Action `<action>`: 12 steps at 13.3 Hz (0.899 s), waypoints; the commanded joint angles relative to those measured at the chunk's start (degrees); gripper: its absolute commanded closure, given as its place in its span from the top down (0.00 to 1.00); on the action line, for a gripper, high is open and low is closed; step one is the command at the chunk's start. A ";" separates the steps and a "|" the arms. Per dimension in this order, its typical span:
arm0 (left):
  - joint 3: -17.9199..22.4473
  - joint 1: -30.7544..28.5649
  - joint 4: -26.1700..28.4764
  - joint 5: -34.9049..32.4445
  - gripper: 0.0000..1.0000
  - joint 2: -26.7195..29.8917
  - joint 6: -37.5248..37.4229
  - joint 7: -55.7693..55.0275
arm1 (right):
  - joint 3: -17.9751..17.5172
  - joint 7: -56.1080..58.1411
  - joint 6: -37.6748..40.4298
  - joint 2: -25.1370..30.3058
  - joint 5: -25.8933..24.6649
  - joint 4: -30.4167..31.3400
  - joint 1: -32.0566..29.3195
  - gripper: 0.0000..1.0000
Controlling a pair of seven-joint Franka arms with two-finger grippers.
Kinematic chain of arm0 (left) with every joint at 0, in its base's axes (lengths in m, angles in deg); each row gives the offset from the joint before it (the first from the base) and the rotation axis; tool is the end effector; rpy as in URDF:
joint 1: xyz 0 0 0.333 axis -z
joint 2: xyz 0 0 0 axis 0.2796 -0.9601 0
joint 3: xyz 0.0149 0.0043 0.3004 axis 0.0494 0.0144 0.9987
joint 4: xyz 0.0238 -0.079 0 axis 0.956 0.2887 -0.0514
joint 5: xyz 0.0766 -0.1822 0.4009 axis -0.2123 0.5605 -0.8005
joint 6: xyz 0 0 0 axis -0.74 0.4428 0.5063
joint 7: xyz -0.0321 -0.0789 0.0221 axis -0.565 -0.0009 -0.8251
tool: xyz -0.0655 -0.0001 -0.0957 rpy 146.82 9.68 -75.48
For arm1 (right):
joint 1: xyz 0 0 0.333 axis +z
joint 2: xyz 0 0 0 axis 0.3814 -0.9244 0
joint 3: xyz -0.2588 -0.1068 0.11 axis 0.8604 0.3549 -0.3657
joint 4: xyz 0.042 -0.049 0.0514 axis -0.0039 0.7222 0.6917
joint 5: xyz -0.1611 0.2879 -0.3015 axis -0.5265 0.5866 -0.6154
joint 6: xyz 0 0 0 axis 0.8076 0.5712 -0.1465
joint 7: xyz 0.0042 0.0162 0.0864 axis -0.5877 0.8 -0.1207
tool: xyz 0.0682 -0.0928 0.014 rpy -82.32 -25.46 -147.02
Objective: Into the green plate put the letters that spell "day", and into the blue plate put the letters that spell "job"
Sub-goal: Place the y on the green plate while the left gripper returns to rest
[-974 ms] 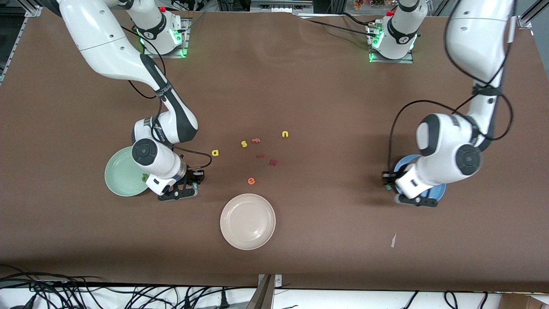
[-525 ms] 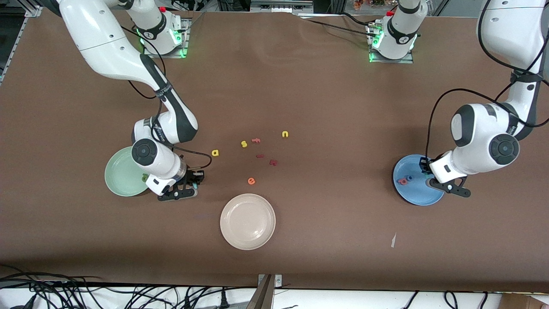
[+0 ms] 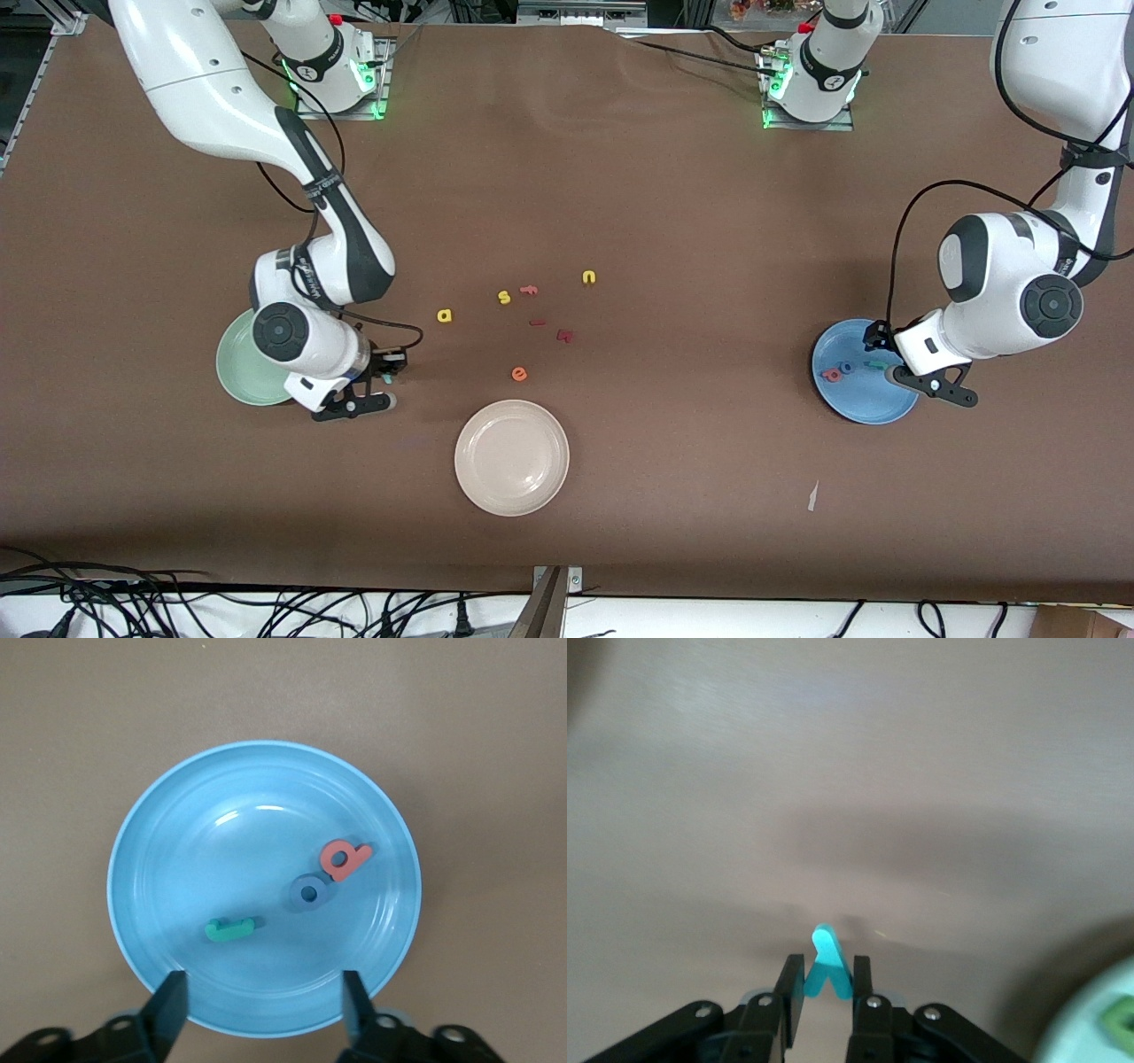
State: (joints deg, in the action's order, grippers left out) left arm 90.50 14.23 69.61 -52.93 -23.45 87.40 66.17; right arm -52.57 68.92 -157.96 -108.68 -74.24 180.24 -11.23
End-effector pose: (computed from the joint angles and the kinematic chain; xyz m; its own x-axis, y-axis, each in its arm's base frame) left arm 0.6597 0.0353 0.2033 0.9355 -0.3358 -0.1096 -0.3341 -0.9419 0.0336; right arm 0.6931 0.1893 0.1587 0.9733 0.2126 -0.0860 0.2120 -0.9771 -0.0168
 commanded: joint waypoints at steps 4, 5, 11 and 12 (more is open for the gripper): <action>-0.72 -0.63 11.64 -1.20 1.00 16.44 4.19 -0.17 | 5.70 9.86 -2.33 10.14 -0.55 13.63 -0.46 0.09; -0.72 -0.54 12.60 -1.20 1.00 19.51 3.67 -0.17 | 6.93 11.53 -4.78 11.46 -0.55 16.70 -0.46 0.09; -2.56 -1.59 13.31 -1.20 1.00 35.87 -10.64 -0.44 | 10.54 21.99 -10.52 13.15 -0.20 22.01 -0.55 0.11; -2.65 -1.94 11.57 -1.20 1.00 37.02 -14.15 -0.44 | 10.63 22.01 -10.52 12.97 -0.11 21.92 -0.64 0.16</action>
State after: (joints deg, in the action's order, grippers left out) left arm 88.76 13.86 80.85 -52.93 9.93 77.07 66.03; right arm -42.14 89.08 -167.45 -97.31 -74.24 200.08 -11.83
